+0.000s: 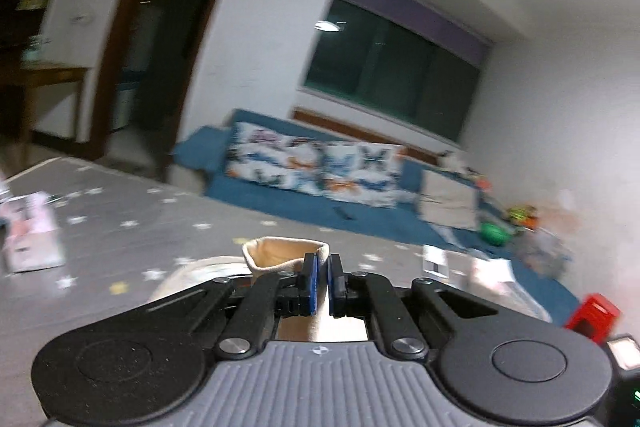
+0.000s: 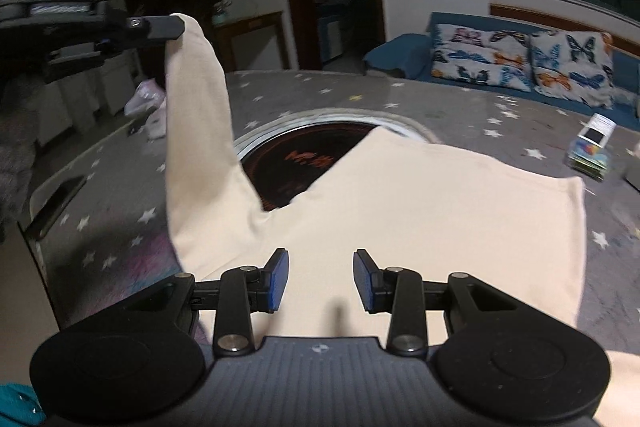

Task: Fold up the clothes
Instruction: 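Lift the sleeve with the left gripper toward the sweatshirt body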

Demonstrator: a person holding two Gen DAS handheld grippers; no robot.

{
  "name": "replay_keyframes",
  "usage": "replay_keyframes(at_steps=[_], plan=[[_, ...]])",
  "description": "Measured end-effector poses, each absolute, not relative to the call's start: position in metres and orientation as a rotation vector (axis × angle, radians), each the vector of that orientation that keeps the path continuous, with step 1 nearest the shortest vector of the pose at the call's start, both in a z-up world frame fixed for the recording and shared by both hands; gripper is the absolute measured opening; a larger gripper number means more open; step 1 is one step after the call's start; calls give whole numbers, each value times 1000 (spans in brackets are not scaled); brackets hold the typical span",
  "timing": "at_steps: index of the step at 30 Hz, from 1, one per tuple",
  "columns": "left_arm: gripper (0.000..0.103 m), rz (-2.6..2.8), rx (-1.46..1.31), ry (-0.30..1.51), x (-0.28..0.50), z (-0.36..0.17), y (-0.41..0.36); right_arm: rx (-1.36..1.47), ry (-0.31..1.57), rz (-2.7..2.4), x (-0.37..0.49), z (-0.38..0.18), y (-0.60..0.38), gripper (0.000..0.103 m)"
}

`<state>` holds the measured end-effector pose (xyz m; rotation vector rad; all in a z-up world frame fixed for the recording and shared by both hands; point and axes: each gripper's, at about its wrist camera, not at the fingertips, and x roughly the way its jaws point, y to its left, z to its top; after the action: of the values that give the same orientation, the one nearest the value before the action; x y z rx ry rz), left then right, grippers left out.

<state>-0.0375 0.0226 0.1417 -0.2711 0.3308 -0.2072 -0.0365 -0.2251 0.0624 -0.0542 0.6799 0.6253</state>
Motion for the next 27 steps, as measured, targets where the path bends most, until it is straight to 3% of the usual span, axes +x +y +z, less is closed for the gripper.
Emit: replay_keyframes(at_steps=[8,12,14,15,21,27], plan=[[7,-428,-218,401,-36,128,-50,18,682,527,-33,58,-264,35],[16,-517,-153,470,-42,107,-70,47,707,459,-33,48,-286,36],[27,-542,-113,501,-48,96,-74,61,723,422,-34,43,-298,36],[32,-533,-91,514,-50,90,-71,64,730,408,-35,41,-303,36],[33,-393,0,601,-57,61,-26,83,736,365,-42,41,-323,36],[40,-313,49,665,-68,40,5,95,757,414,-36,37,-311,35]])
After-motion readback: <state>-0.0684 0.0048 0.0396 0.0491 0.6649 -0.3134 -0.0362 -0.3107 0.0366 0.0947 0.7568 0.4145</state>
